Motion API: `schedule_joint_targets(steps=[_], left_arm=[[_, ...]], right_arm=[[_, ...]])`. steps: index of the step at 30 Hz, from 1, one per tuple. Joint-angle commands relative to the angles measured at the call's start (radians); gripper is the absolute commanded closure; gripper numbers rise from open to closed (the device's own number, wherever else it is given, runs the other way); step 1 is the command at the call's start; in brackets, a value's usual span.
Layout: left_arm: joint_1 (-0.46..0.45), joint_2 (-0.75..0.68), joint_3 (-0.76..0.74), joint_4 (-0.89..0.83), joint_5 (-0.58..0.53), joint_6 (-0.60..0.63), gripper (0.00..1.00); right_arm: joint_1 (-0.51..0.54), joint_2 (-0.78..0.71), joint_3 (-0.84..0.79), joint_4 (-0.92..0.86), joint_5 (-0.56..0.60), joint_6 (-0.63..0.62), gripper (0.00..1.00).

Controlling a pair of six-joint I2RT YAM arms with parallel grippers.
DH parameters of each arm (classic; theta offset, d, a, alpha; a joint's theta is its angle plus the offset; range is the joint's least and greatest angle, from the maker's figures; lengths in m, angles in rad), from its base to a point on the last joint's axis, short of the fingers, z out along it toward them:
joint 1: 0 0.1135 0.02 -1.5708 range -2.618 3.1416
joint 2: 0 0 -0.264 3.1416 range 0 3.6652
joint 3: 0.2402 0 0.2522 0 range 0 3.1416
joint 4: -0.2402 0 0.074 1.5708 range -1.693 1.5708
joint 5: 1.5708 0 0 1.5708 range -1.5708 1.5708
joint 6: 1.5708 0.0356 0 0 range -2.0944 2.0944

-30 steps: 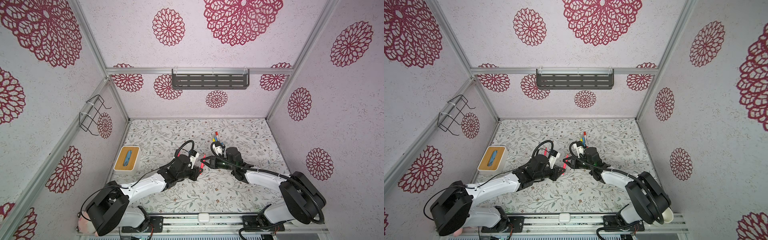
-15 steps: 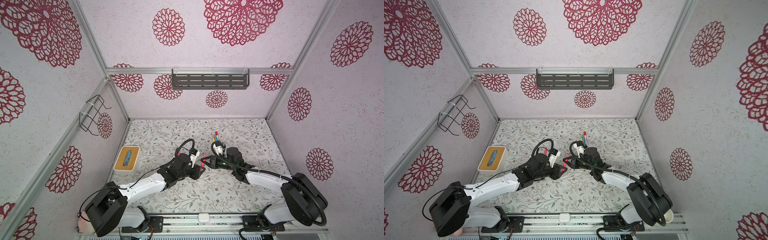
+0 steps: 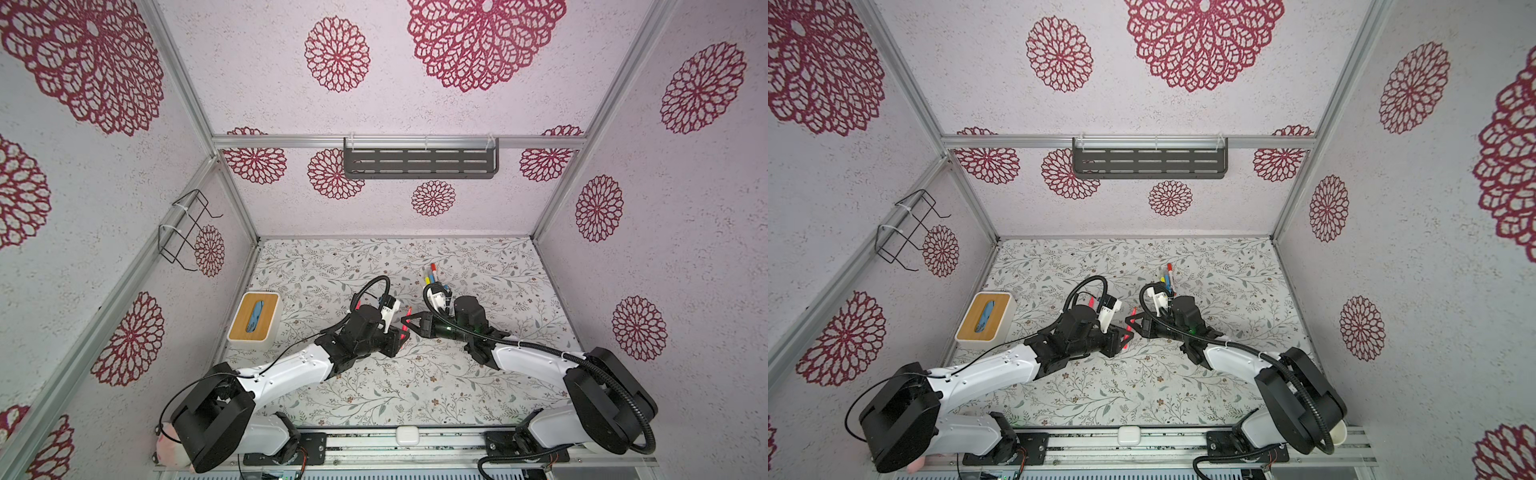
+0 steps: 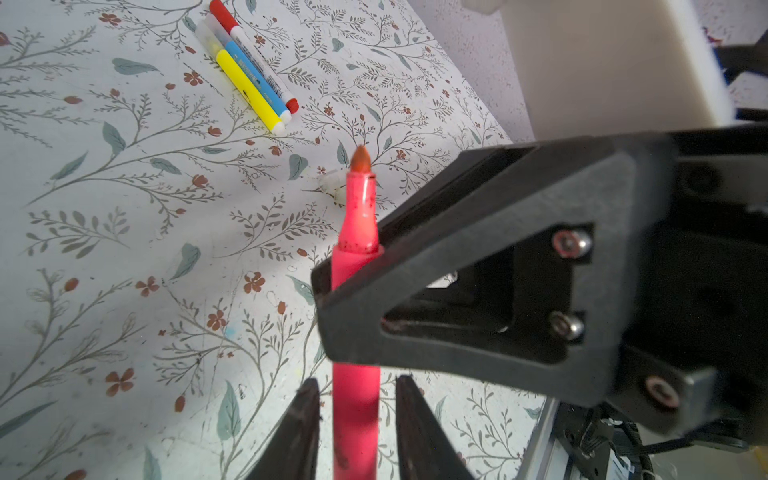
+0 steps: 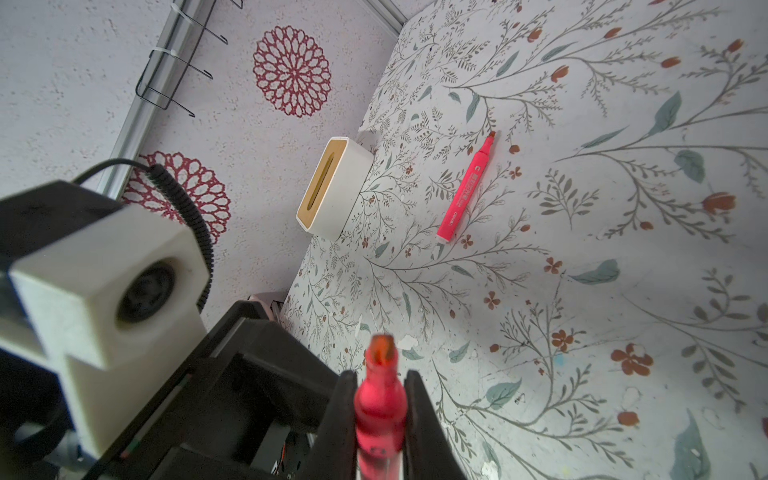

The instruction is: Insert the pens into the pen caps

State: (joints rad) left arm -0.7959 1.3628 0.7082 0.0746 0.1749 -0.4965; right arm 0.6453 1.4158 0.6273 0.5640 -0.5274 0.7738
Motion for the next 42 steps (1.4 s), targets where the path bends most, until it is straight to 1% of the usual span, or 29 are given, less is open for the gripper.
schedule_joint_targets(steps=[1,6,8,9,11,14,15,17,18,20,22,25,27,31,36,42], left_arm=[[-0.006,0.016,0.033,-0.003,-0.003,0.021,0.67],[-0.006,0.018,0.034,-0.003,-0.002,0.021,0.68],[-0.007,0.018,0.036,-0.003,-0.004,0.022,0.71],[-0.005,0.018,0.036,-0.004,-0.008,0.022,0.73],[-0.004,0.014,0.033,-0.004,-0.020,0.025,0.80],[-0.002,0.005,0.030,-0.004,-0.026,0.025,0.89],[-0.002,0.001,0.027,-0.004,-0.029,0.027,0.90],[0.002,-0.009,0.021,-0.005,-0.045,0.027,0.94],[0.004,-0.014,0.018,-0.007,-0.055,0.028,0.96],[0.010,-0.025,0.009,-0.009,-0.066,0.027,0.97],[0.020,-0.043,-0.006,-0.012,-0.065,0.023,0.98],[0.032,-0.077,-0.038,-0.012,-0.064,0.021,0.99],[0.039,-0.102,-0.058,-0.015,-0.064,0.021,1.00],[0.047,-0.161,-0.095,-0.036,-0.073,0.014,1.00],[0.060,-0.234,-0.148,-0.039,-0.105,0.008,1.00],[0.078,-0.315,-0.177,-0.048,-0.108,0.001,1.00]], right_arm=[[0.008,-0.047,-0.008,0.054,0.003,0.013,0.99],[0.010,-0.055,-0.009,0.051,0.003,0.012,0.99],[0.011,-0.057,-0.008,0.051,0.003,0.012,0.99],[0.013,-0.057,-0.009,0.051,0.003,0.013,0.99],[0.014,-0.056,-0.009,0.052,0.003,0.015,0.99],[0.018,-0.060,-0.011,0.051,0.005,0.016,0.96],[0.017,-0.060,-0.011,0.047,0.006,0.014,0.94],[0.018,-0.065,-0.009,0.031,0.016,0.012,0.81],[0.017,-0.070,-0.006,0.017,0.022,0.009,0.77],[0.016,-0.084,0.005,-0.043,0.043,-0.012,0.66],[0.013,-0.110,0.033,-0.166,0.103,-0.068,0.55],[0.002,-0.160,0.064,-0.321,0.217,-0.149,0.46],[-0.019,-0.185,0.077,-0.396,0.259,-0.180,0.41],[-0.074,-0.195,0.121,-0.552,0.314,-0.239,0.39],[-0.136,-0.168,0.184,-0.721,0.394,-0.302,0.37],[-0.186,-0.103,0.231,-0.828,0.429,-0.357,0.36]])
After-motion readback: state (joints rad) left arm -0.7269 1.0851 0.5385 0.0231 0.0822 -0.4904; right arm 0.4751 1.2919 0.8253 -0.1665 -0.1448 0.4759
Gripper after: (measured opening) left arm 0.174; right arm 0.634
